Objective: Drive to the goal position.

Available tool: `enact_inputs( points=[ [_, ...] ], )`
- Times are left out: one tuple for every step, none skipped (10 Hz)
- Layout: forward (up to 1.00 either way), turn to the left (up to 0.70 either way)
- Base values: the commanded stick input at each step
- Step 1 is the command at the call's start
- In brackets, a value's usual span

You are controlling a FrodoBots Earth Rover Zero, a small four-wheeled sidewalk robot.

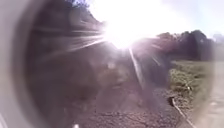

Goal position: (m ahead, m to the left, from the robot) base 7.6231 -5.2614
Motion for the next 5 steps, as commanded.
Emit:
enact_inputs(
  points=[
    [0.85, -0.15],
    [0.85, 0.00],
    [0.85, 0.00],
    [0.85, 0.00],
    [0.85, 0.00]
  ],
)
